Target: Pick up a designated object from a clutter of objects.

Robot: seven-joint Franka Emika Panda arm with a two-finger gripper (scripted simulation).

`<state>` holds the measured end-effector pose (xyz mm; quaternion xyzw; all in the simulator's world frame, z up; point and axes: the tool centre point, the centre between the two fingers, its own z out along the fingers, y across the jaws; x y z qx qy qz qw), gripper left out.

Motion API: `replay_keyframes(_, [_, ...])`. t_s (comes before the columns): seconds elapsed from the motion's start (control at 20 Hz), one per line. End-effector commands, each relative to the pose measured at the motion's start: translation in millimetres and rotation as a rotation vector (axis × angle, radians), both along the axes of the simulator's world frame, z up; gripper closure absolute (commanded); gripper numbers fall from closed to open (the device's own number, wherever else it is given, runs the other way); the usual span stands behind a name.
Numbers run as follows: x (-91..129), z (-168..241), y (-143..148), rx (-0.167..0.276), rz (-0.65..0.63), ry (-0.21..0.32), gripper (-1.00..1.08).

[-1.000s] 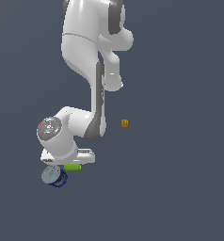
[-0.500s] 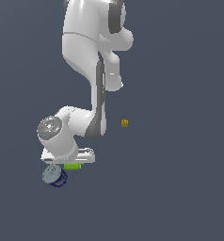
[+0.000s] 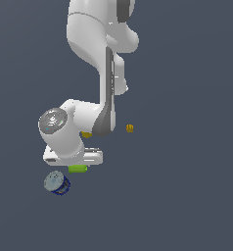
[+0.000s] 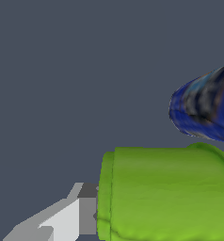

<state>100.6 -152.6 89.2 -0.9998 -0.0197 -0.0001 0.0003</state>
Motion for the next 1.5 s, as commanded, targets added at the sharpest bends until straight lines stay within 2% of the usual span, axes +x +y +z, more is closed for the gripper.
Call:
replay_keyframes(0.0, [-1.2, 21.2, 8.9, 0.0, 0.0, -0.002, 1.08])
replay_keyframes(0.9, [-15.3, 212.8, 92.7, -0.002, -0.001, -0.001, 1.08])
replay_keyframes(1.2, [-16.1, 254.6, 110.9, -0.002, -0.002, 0.0, 1.08])
replay_keyframes(1.45, [-15.7, 272.8, 119.0, -0.001, -0.001, 0.0, 1.08])
